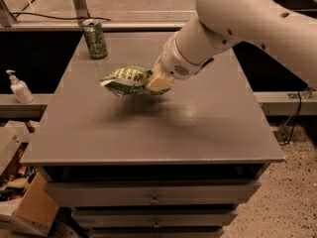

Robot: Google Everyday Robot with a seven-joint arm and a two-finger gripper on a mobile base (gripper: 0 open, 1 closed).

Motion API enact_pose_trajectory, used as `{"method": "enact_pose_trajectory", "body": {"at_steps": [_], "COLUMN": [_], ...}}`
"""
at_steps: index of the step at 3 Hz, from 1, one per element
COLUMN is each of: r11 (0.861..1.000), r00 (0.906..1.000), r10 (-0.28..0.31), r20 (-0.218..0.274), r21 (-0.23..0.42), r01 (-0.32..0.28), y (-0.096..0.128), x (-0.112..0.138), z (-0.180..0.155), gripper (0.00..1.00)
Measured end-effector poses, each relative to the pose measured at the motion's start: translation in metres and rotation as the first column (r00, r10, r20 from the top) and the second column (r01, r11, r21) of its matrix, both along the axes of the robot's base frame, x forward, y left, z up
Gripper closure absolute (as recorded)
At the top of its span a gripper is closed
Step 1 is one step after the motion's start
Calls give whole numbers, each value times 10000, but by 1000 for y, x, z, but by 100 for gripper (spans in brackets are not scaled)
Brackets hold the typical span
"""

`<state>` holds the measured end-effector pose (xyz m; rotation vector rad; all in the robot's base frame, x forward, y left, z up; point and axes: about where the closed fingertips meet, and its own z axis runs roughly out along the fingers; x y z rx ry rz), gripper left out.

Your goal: Move green jalapeno chip bag near green can

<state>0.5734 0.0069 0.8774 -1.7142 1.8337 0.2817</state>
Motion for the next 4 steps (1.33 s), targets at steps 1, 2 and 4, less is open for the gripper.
{"method": "enact_pose_trajectory", "body": {"at_steps": [1,2,4], "r11": [10000,9999,9968], "r00": [10000,9998,9776], "r10": [1,-59,234], "r20": [0,210,2090], "r21": [0,-106,-796], "r01": [-1,61,-68], "y": [0,-4,-15], "x": [0,-1,68], "z": [0,2,4], "gripper": [100,100,100]}}
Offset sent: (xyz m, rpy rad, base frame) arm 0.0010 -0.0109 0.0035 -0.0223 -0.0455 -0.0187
